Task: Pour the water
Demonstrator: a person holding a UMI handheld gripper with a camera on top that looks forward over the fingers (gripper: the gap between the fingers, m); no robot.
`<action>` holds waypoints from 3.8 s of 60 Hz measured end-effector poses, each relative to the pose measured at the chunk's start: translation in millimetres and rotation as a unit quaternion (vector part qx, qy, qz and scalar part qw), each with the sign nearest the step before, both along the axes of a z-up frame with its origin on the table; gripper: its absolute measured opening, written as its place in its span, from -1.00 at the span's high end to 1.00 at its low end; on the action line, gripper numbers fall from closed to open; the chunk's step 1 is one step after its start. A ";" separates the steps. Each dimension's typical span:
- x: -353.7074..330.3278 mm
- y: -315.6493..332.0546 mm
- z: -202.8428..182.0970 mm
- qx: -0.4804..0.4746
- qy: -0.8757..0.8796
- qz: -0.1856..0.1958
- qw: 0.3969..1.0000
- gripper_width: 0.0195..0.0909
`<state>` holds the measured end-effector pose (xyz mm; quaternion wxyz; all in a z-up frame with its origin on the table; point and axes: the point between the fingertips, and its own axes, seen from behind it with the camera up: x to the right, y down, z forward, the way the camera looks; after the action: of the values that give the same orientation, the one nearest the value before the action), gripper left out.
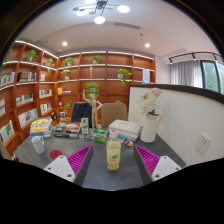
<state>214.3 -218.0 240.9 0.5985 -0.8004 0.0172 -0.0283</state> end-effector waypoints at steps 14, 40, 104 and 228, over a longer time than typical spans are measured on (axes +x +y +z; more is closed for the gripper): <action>-1.2 44.0 -64.5 0.023 -0.004 0.008 1.000 -0.77; -1.9 156.1 -155.4 0.017 -0.004 0.021 1.000 -0.78; -192.5 203.5 -119.0 0.044 -0.420 0.142 0.895 0.57; -355.5 218.1 -165.1 0.030 0.023 0.205 0.978 0.53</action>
<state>-141.2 0.2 75.8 0.6148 -0.7691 -0.1323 0.1139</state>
